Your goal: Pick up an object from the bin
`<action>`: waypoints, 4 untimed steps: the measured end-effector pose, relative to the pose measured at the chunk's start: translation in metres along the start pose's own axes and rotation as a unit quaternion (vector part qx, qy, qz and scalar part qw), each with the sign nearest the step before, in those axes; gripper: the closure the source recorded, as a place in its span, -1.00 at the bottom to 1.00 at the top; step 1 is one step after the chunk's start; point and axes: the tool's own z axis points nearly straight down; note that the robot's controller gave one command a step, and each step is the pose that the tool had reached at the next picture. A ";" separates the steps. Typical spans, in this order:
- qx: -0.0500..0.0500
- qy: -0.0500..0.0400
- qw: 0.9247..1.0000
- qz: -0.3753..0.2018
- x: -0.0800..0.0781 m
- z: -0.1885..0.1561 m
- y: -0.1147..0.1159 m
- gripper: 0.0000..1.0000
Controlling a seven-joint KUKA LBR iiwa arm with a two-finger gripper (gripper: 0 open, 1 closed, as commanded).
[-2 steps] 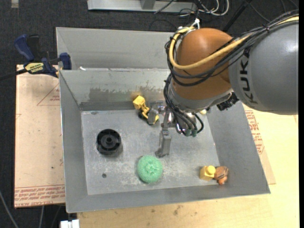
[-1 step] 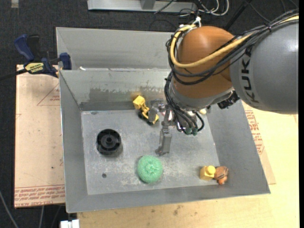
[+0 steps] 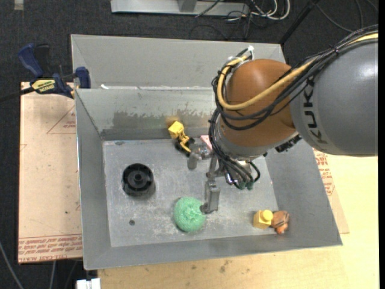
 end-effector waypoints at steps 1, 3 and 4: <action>0.000 0.002 0.994 -0.106 0.005 0.044 0.000 -1.00; -0.001 0.002 0.977 -0.212 0.033 0.122 -0.004 -1.00; -0.001 0.002 0.977 -0.213 0.012 0.126 -0.009 -1.00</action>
Offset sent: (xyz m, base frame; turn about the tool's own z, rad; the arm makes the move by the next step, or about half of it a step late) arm -0.0318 -0.0040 -0.1056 -0.5125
